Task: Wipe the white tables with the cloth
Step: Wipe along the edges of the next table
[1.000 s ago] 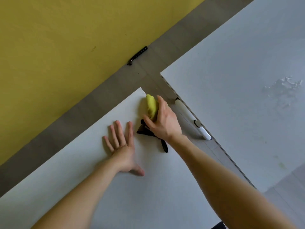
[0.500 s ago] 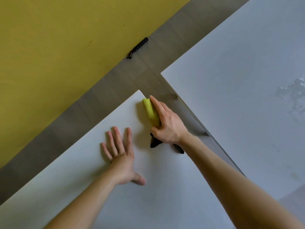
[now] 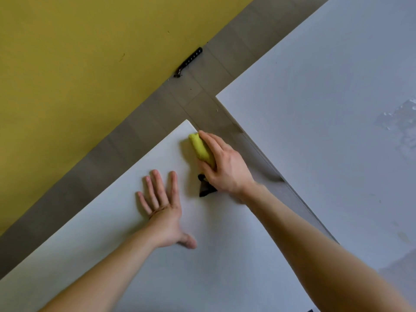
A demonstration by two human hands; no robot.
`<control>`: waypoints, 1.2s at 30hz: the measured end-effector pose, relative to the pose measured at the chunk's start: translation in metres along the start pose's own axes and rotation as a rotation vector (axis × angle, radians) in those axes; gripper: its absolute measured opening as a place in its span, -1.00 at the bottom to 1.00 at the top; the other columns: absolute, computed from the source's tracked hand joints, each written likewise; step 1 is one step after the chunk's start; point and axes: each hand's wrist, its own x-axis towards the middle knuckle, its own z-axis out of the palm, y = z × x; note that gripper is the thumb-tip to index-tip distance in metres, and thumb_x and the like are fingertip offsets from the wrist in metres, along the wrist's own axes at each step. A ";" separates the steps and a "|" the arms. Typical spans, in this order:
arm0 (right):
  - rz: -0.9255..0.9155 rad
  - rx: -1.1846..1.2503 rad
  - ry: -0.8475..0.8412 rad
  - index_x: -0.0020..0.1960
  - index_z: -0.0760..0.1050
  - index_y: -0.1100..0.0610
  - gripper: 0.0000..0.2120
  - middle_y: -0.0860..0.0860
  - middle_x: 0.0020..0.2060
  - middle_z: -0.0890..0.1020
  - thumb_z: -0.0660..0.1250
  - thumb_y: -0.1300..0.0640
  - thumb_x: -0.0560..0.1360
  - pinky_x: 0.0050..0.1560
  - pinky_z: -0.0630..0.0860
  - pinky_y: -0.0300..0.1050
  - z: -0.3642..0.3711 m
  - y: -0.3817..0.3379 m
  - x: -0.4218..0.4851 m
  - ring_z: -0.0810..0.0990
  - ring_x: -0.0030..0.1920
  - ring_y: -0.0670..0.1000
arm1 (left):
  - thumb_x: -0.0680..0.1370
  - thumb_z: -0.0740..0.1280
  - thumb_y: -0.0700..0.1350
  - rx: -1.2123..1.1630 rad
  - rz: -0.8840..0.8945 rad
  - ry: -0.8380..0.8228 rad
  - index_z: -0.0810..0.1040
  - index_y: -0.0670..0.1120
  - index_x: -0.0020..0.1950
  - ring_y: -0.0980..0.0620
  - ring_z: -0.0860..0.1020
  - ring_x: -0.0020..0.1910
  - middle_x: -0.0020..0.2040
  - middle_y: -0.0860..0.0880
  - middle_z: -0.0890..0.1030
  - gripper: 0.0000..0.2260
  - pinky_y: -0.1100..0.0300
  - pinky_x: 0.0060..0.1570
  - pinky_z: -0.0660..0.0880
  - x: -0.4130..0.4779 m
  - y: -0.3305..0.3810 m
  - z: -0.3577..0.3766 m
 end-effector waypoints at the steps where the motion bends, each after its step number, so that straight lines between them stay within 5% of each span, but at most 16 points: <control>1: -0.001 0.002 -0.011 0.68 0.30 0.09 -0.31 0.03 0.59 0.44 0.43 0.08 0.60 0.44 0.51 0.02 0.005 -0.007 0.025 0.51 0.48 0.14 | 0.05 0.71 0.41 0.001 -0.001 0.000 -0.77 -0.03 0.47 -0.40 -0.76 0.40 0.36 -0.34 -0.80 0.74 -0.47 0.54 -0.40 0.000 0.000 0.001; 5: 0.010 -0.022 0.004 0.68 0.30 0.09 -0.33 0.04 0.57 0.46 0.40 0.04 0.61 0.40 0.53 0.06 0.014 -0.018 0.060 0.53 0.46 0.15 | 0.05 0.72 0.40 -0.003 0.015 0.019 -0.77 0.00 0.47 -0.36 -0.78 0.38 0.35 -0.32 -0.81 0.74 -0.45 0.53 -0.44 0.003 -0.003 0.005; 11: -0.008 -0.036 -0.025 0.71 0.24 0.02 -0.27 -0.06 0.63 0.38 0.44 0.07 0.61 0.47 0.46 -0.12 -0.014 0.006 -0.063 0.46 0.52 0.04 | 0.03 0.73 0.39 -0.016 0.055 0.060 -0.76 0.01 0.48 -0.38 -0.74 0.43 0.38 -0.30 -0.80 0.75 -0.45 0.53 -0.44 0.007 -0.007 0.010; 18: -0.001 -0.050 -0.051 0.72 0.22 0.05 -0.25 0.03 0.63 0.38 0.33 0.00 0.56 0.45 0.50 0.07 0.007 -0.018 0.045 0.49 0.51 0.17 | 0.05 0.72 0.40 -0.004 0.039 0.087 -0.79 0.02 0.45 -0.37 -0.77 0.39 0.34 -0.29 -0.82 0.74 -0.44 0.51 -0.47 0.009 -0.007 0.013; 21: -0.014 -0.025 -0.024 0.71 0.24 0.03 -0.29 -0.02 0.63 0.38 0.36 0.00 0.60 0.42 0.53 0.07 0.005 -0.014 0.029 0.49 0.50 0.12 | 0.11 0.48 0.60 -0.100 0.086 0.112 -0.70 0.08 0.54 -0.26 -0.77 0.44 0.42 -0.18 -0.80 0.57 -0.41 0.52 -0.49 0.016 -0.010 0.019; 23: -0.017 -0.013 -0.013 0.71 0.24 -0.01 -0.29 -0.09 0.64 0.36 0.41 0.06 0.61 0.46 0.50 -0.03 -0.005 -0.002 -0.022 0.46 0.54 0.04 | 0.26 0.22 0.61 -0.252 0.118 0.287 -0.39 0.10 0.71 -0.18 -0.59 0.61 0.63 -0.11 -0.59 0.28 -0.39 0.60 -0.35 0.019 -0.009 0.030; 25: -0.022 -0.019 -0.027 0.71 0.23 -0.03 -0.27 -0.13 0.66 0.33 0.44 0.09 0.62 0.53 0.42 -0.11 -0.016 0.012 -0.073 0.40 0.59 -0.02 | 0.51 0.19 0.42 -0.338 0.142 0.661 0.02 0.04 0.76 -0.18 -0.18 0.75 0.76 -0.12 -0.15 -0.09 -0.40 0.63 -0.06 0.021 -0.004 0.039; 27: -0.021 -0.034 -0.048 0.72 0.22 -0.01 -0.25 -0.11 0.66 0.33 0.45 0.12 0.61 0.56 0.39 -0.11 -0.019 0.021 -0.094 0.37 0.61 -0.02 | 0.69 0.17 0.20 -0.317 0.166 0.917 0.14 0.01 0.76 -0.13 0.04 0.76 0.77 -0.07 0.08 -0.34 -0.36 0.63 0.09 0.031 0.004 0.041; 30: -0.019 -0.039 -0.036 0.73 0.22 0.06 -0.25 -0.04 0.67 0.33 0.43 0.10 0.61 0.53 0.41 -0.10 -0.008 0.015 -0.054 0.39 0.60 0.04 | 0.75 0.14 0.09 -0.143 0.247 1.039 0.22 -0.01 0.75 -0.11 0.08 0.76 0.77 -0.09 0.13 -0.44 -0.37 0.64 0.10 0.049 0.015 0.044; 36: -0.009 -0.005 0.017 0.72 0.24 0.07 -0.38 0.00 0.62 0.40 0.24 -0.15 0.75 0.47 0.46 0.03 0.013 -0.009 0.050 0.47 0.53 0.12 | 0.71 0.14 0.10 -0.157 0.249 1.184 0.43 -0.11 0.64 -0.13 0.19 0.73 0.73 -0.13 0.26 -0.46 -0.39 0.60 0.17 0.060 0.015 0.054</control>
